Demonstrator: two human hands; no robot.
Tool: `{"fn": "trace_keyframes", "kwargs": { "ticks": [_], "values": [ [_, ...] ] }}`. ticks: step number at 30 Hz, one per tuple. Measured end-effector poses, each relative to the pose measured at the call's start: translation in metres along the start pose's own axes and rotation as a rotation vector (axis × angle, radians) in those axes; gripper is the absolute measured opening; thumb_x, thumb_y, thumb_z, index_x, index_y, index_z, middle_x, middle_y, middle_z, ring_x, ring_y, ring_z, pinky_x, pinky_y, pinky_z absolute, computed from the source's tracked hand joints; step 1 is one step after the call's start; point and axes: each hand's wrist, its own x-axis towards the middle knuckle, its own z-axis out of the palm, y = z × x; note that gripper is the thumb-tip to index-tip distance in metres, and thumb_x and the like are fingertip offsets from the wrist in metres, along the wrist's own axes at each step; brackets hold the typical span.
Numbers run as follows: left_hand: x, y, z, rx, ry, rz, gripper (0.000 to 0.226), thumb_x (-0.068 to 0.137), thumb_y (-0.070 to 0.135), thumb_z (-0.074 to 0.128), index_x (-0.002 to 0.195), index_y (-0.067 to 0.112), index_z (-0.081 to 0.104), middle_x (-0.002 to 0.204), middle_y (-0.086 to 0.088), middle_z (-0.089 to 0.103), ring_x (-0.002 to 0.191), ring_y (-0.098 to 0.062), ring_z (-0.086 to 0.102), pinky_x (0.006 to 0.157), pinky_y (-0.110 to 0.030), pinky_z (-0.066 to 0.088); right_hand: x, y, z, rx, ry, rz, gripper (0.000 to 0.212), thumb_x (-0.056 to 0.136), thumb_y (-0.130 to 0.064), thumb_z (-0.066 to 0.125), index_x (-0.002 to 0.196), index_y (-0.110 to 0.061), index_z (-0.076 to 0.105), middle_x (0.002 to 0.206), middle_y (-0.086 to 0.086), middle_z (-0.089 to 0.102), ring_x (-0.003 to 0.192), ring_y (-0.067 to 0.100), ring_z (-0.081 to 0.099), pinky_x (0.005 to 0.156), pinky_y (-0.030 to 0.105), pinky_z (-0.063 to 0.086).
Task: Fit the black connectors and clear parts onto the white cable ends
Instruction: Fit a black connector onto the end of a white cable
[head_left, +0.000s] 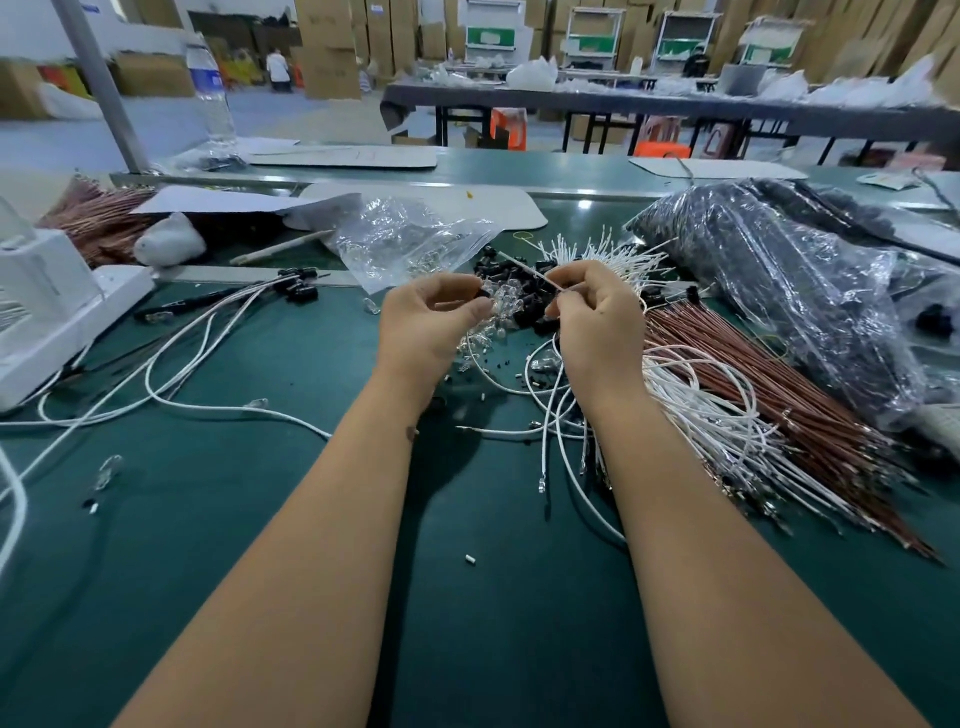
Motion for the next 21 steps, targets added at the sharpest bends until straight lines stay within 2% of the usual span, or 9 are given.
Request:
{"fn": "trace_keyframes", "kwargs": {
  "ticks": [2,6,8,11,13,16,17,21],
  "values": [
    [0.003,-0.002,-0.006,-0.102,0.004,-0.064,0.022,0.078,-0.002,0.074,0.085,0.019,0.071,0.085,0.000,0.073,0.083,-0.011,0.069,0.079,-0.019,0.052,-0.002,-0.001,0.000,0.017,-0.030,-0.012,0.032,0.088,-0.001,0.050,0.085,-0.029,0.066,0.068,-0.004,0.061,0.052,0.007,0.047,0.047,0.021,0.038],
    [0.005,-0.006,-0.006,-0.103,-0.010,-0.062,0.025,0.080,-0.006,0.069,0.086,0.018,0.069,0.086,0.003,0.072,0.083,-0.008,0.069,0.078,-0.016,0.052,-0.004,-0.003,0.002,-0.030,-0.067,-0.061,0.017,0.089,-0.013,0.063,0.087,-0.028,0.069,0.080,-0.009,0.067,0.071,0.017,0.061,0.065,0.029,0.053],
    [0.005,-0.005,-0.004,-0.137,-0.014,-0.064,0.026,0.081,-0.009,0.067,0.088,0.017,0.068,0.087,0.001,0.072,0.083,-0.008,0.069,0.077,-0.016,0.052,-0.004,-0.003,0.002,-0.047,-0.067,-0.065,0.013,0.089,-0.014,0.064,0.088,-0.026,0.071,0.083,-0.009,0.067,0.076,0.016,0.062,0.070,0.030,0.054],
    [0.005,-0.003,-0.005,-0.148,-0.005,-0.071,0.025,0.082,-0.011,0.064,0.091,0.013,0.067,0.086,-0.004,0.070,0.081,-0.011,0.067,0.073,-0.016,0.052,-0.003,-0.002,0.001,-0.031,-0.043,-0.053,0.012,0.090,-0.015,0.063,0.087,-0.025,0.070,0.073,-0.012,0.064,0.064,0.008,0.056,0.061,0.023,0.049],
    [0.003,-0.004,-0.005,0.025,0.011,-0.046,0.024,0.083,-0.010,0.063,0.091,0.013,0.067,0.086,-0.005,0.069,0.079,-0.012,0.065,0.073,-0.020,0.052,-0.003,-0.001,0.001,0.000,-0.017,-0.025,0.011,0.091,-0.015,0.062,0.087,-0.024,0.069,0.063,-0.010,0.058,0.051,0.004,0.046,0.050,0.020,0.041],
    [-0.002,-0.005,-0.002,0.538,0.028,0.116,0.026,0.082,-0.002,0.060,0.099,0.015,0.071,0.098,-0.003,0.069,0.089,-0.018,0.062,0.082,-0.028,0.051,-0.001,-0.002,-0.001,0.059,0.058,0.021,0.014,0.091,-0.015,0.061,0.082,-0.025,0.067,0.055,-0.014,0.052,0.043,-0.001,0.040,0.045,0.014,0.035],
    [-0.003,-0.004,0.000,0.640,0.018,0.186,0.027,0.082,0.000,0.060,0.102,0.015,0.072,0.102,-0.003,0.069,0.094,-0.021,0.061,0.085,-0.031,0.050,0.000,-0.003,-0.001,0.082,0.093,0.036,0.017,0.091,-0.015,0.061,0.080,-0.026,0.065,0.052,-0.016,0.051,0.043,-0.002,0.040,0.044,0.012,0.034],
    [-0.012,0.003,0.022,0.755,-0.107,0.367,0.032,0.086,0.009,0.058,0.113,0.022,0.069,0.115,0.002,0.067,0.115,-0.023,0.049,0.099,-0.036,0.040,0.004,-0.005,-0.004,0.205,0.209,0.103,0.022,0.090,-0.012,0.059,0.073,-0.025,0.063,0.051,-0.015,0.047,0.045,-0.003,0.039,0.046,0.010,0.035]
  ]
}}
